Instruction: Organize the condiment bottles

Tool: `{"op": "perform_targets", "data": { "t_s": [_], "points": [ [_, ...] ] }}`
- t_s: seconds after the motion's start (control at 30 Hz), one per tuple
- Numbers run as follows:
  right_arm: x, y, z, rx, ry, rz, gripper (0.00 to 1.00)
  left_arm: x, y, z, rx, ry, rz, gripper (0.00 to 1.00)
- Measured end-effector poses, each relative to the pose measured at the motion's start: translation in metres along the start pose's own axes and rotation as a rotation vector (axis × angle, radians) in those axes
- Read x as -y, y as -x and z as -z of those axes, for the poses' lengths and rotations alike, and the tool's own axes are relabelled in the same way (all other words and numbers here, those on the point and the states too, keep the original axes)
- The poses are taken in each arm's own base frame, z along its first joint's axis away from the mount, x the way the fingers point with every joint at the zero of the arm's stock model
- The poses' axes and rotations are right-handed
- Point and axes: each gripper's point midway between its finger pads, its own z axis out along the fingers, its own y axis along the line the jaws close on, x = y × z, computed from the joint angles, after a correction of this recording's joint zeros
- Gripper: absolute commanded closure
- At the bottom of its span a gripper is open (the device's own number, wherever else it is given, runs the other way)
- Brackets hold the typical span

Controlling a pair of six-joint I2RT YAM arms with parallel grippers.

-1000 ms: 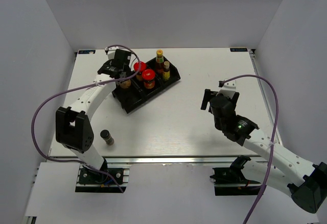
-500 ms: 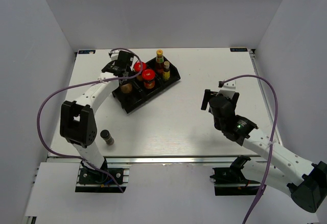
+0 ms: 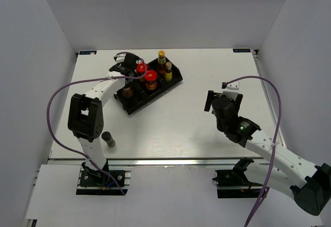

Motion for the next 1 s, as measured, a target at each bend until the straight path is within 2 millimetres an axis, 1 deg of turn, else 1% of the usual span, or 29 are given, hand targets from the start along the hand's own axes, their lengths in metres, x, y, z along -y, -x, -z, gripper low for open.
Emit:
{"op": "perform_targets", "data": {
  "t_s": [0.03,0.13,0.2,0.27,0.43,0.47,0.53,0.7,0.77,0.83,0.9,1.0],
  "points": [
    [0.0,0.0,0.0,0.0,0.0,0.0,0.11,0.0,-0.002,-0.002,-0.004,0.005,-0.003,0.46],
    [0.0,0.0,0.0,0.001,-0.003,0.0,0.11,0.0,-0.004,-0.006,-0.009,0.012,-0.006,0.38],
    [0.001,0.0,0.0,0.002,-0.005,0.0,0.11,-0.001,-0.004,-0.006,-0.007,0.013,-0.003,0.36],
    [0.002,0.0,0.0,0.001,-0.009,0.002,0.11,-0.001,-0.002,-0.006,-0.003,0.016,0.002,0.24],
    [0.003,-0.005,-0.003,-0.015,-0.025,0.022,0.11,-0.003,0.001,-0.007,0.006,0.023,0.014,0.17],
    [0.003,-0.006,-0.003,-0.017,-0.027,0.024,0.11,-0.004,0.001,-0.008,0.006,0.025,0.016,0.08],
    [0.004,-0.007,-0.004,-0.02,-0.028,0.026,0.11,-0.005,0.002,-0.008,0.007,0.029,0.019,0.02],
    [0.004,-0.007,-0.003,-0.021,-0.027,0.027,0.11,-0.005,0.003,-0.005,0.008,0.019,0.025,0.02],
    [0.004,-0.007,-0.003,-0.021,-0.027,0.027,0.1,-0.004,0.007,0.002,0.014,0.0,0.032,0.02],
    [0.002,-0.008,-0.003,-0.025,-0.019,0.027,0.11,-0.004,0.013,0.016,0.022,-0.033,0.048,0.02],
    [0.0,-0.009,-0.003,-0.03,-0.007,0.026,0.11,-0.006,0.023,0.036,0.052,-0.074,0.075,0.02],
    [-0.004,-0.013,-0.005,-0.046,0.008,0.027,0.1,-0.021,0.032,0.079,0.101,-0.134,0.132,0.02]
  ]
}}
